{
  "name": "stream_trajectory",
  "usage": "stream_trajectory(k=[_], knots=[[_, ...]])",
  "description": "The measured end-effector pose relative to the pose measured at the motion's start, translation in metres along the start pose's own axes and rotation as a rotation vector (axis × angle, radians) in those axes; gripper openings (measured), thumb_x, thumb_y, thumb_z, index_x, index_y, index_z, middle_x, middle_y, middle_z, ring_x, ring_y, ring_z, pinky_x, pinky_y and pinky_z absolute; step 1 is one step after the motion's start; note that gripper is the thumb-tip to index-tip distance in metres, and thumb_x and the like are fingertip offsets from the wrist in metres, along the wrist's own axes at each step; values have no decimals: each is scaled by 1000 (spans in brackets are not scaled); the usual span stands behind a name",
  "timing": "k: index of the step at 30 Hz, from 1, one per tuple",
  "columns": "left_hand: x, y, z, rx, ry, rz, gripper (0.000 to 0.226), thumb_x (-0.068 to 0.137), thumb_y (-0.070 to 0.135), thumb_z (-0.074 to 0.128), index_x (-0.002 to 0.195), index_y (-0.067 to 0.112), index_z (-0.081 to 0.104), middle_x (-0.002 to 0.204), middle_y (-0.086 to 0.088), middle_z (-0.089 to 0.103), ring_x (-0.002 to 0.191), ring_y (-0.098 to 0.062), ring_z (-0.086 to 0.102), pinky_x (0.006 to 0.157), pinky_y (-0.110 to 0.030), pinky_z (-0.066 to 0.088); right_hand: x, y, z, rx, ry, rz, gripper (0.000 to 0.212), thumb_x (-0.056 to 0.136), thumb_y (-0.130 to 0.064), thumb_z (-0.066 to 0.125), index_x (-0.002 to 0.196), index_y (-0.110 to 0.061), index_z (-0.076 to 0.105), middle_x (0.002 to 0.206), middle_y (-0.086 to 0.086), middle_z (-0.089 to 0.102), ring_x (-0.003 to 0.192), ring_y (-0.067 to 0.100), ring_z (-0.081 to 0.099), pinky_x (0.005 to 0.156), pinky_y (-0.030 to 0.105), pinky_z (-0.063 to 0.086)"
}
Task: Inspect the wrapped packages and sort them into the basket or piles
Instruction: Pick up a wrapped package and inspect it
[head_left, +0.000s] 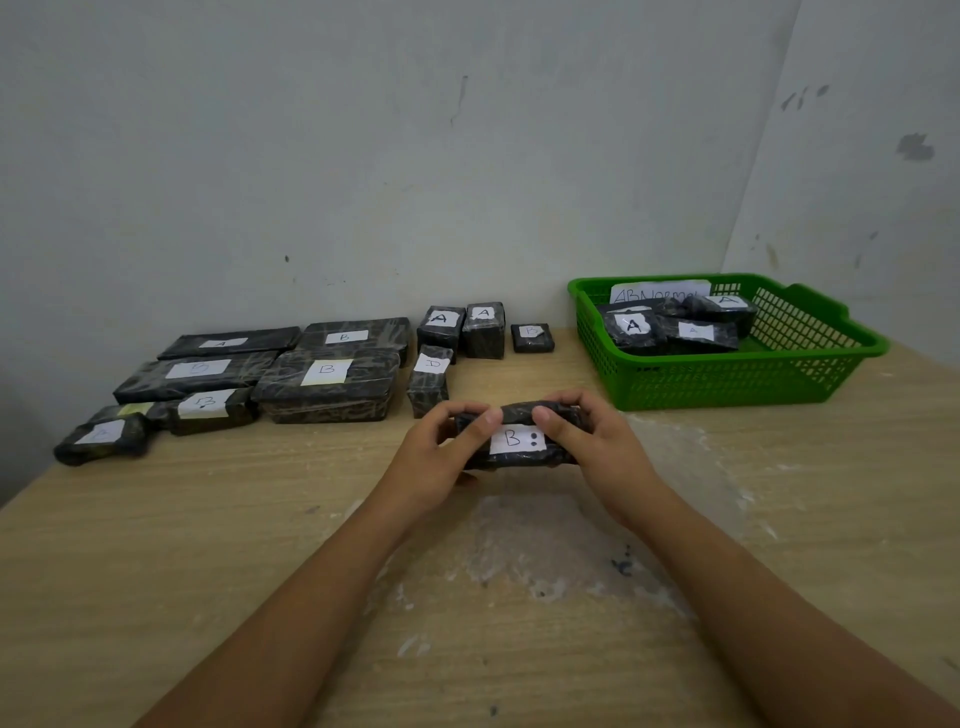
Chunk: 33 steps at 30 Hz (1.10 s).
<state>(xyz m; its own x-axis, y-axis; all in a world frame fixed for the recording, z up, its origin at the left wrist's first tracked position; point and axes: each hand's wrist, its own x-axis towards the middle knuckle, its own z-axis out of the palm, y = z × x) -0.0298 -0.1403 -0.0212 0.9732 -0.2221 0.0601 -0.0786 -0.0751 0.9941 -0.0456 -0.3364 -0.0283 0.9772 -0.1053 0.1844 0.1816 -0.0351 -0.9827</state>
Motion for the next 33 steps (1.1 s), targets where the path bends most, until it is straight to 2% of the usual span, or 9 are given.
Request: stream_trajectory(k=[2, 6, 10, 13, 16, 21, 25, 29, 33], knots=[[0, 1, 2, -19, 9, -9, 41, 74, 56, 71, 106, 30, 71, 107, -3, 71, 85, -10, 73, 66, -27, 58, 0, 1, 0, -8, -13, 9, 18, 94, -21, 70, 106, -9, 63, 95, 8, 71, 75, 11, 70, 64, 29, 59], [0, 1, -3, -5, 22, -13, 42, 74, 55, 72, 107, 29, 72, 106, -5, 72, 88, -14, 74, 68, -28, 60, -3, 2, 5, -36, -38, 47, 28, 93, -34, 70, 110, -13, 62, 103, 10, 71, 82, 14, 71, 68, 33, 61], [0, -2, -4, 34, 25, 3, 41, 74, 59, 72, 106, 33, 73, 105, -3, 72, 92, -20, 73, 77, -39, 64, -6, 4, 8, -67, -3, 29, 49, 69, -46, 83, 100, -16, 61, 93, 4, 73, 80, 17, 72, 72, 42, 61], [-1, -2, -2, 48, 18, 13, 39, 73, 62, 71, 104, 38, 73, 107, -1, 71, 97, -21, 72, 82, -44, 63, -6, 4, 6, -69, 33, 8, 39, 72, -35, 87, 92, -16, 60, 87, 2, 71, 80, 17, 70, 75, 40, 59], [-3, 1, -1, 27, 4, 29, 40, 76, 56, 71, 109, 34, 71, 110, -3, 68, 95, -16, 72, 72, -32, 62, -6, 1, 5, -63, 42, -22, 32, 79, -24, 86, 92, -12, 59, 86, 3, 69, 79, 15, 69, 71, 33, 59], [-5, 2, -5, 21, -63, 44, 54, 73, 44, 78, 122, 26, 66, 116, -3, 70, 95, -14, 75, 74, -28, 61, -7, -2, 7, -21, 12, -3, 33, 82, -27, 82, 97, -12, 57, 85, 0, 71, 73, 12, 69, 67, 35, 58], [-2, 2, -6, -46, -38, 11, 49, 71, 36, 82, 117, 23, 68, 115, -10, 71, 92, -21, 76, 72, -30, 61, -8, -6, 4, -14, -66, 34, 52, 75, -37, 81, 112, -9, 58, 100, 6, 71, 83, 14, 71, 71, 33, 60], [0, 0, -8, -73, -23, -33, 45, 72, 34, 83, 114, 24, 70, 115, -12, 71, 92, -25, 76, 72, -31, 61, -6, -4, 1, -32, -99, 54, 37, 86, -16, 81, 115, -10, 60, 108, 9, 71, 86, 15, 71, 69, 30, 59], [0, -1, -8, -11, -64, -27, 50, 74, 40, 82, 120, 29, 69, 119, -6, 69, 100, -20, 74, 77, -31, 61, -4, -3, 3, 13, -11, 85, 31, 84, -6, 80, 109, -7, 63, 100, 9, 70, 74, 12, 69, 59, 29, 57]])
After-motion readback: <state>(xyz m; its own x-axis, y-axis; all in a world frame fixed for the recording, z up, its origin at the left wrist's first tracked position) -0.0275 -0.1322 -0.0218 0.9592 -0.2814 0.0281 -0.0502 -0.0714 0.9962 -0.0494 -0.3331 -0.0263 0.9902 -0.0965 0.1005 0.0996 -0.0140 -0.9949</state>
